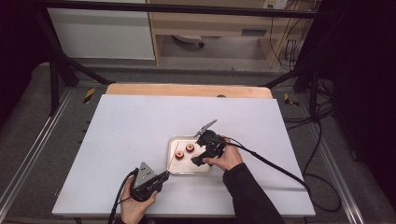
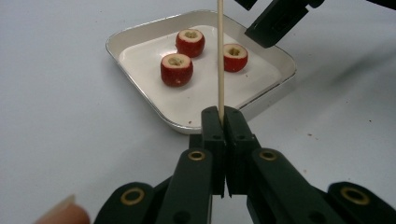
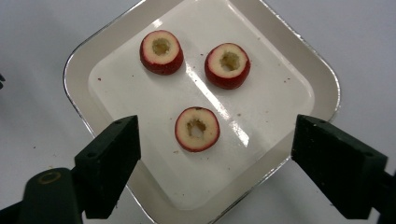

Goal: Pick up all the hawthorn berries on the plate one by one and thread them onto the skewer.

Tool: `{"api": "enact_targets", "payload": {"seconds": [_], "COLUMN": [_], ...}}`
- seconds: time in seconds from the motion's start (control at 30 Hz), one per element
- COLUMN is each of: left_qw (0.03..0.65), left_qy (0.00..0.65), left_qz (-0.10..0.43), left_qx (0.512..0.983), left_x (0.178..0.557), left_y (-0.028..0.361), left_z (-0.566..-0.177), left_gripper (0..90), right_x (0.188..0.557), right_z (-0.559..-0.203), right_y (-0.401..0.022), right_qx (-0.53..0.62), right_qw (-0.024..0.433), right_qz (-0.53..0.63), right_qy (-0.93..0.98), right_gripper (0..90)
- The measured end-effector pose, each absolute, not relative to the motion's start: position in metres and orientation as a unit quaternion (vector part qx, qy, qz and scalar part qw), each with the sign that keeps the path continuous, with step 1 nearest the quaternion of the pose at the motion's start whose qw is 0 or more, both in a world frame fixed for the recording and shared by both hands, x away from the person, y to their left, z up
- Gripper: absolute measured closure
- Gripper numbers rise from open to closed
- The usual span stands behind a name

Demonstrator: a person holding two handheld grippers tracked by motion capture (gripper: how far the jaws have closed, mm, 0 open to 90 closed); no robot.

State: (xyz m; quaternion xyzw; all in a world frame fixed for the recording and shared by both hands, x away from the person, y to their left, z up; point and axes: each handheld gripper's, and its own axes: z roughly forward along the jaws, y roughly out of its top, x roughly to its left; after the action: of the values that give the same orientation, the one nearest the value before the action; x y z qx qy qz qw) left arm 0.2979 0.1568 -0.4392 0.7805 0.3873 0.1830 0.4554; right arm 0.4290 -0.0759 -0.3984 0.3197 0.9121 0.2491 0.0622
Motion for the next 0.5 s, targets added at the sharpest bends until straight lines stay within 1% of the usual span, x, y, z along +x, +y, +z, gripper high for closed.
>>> {"api": "enact_targets", "payload": {"seconds": [0.03, 0.17, 0.2, 0.23, 0.27, 0.3, 0.5], "left_qw": [0.455, 0.45, 0.45, 0.45, 0.45, 0.449, 0.447], "left_qy": [0.387, 0.385, 0.385, 0.385, 0.385, 0.385, 0.384], "left_qz": [0.183, 0.179, 0.179, 0.178, 0.178, 0.178, 0.175], "left_qx": [0.78, 0.785, 0.785, 0.786, 0.786, 0.787, 0.789], "left_x": [0.298, 0.298, 0.298, 0.298, 0.298, 0.298, 0.299], "left_y": [0.157, 0.157, 0.157, 0.157, 0.157, 0.157, 0.157], "left_z": [-0.439, -0.44, -0.44, -0.44, -0.44, -0.44, -0.441], "left_gripper": [88.4, 88.4, 88.4, 88.4, 88.4, 88.4, 88.4], "right_x": [0.429, 0.435, 0.435, 0.436, 0.436, 0.439, 0.443], "right_z": [-0.398, -0.402, -0.402, -0.404, -0.404, -0.406, -0.411], "right_y": [-0.076, -0.068, -0.068, -0.065, -0.065, -0.063, -0.062], "right_qx": [0.32, 0.323, 0.323, 0.326, 0.326, 0.334, 0.354], "right_qw": [0.062, 0.05, 0.05, 0.044, 0.044, 0.036, 0.019], "right_qz": [0.249, 0.227, 0.227, 0.22, 0.22, 0.216, 0.197], "right_qy": [0.912, 0.917, 0.917, 0.918, 0.918, 0.917, 0.914], "right_gripper": [18.5, 24.9, 24.9, 27.8, 27.8, 31.6, 40.2]}}
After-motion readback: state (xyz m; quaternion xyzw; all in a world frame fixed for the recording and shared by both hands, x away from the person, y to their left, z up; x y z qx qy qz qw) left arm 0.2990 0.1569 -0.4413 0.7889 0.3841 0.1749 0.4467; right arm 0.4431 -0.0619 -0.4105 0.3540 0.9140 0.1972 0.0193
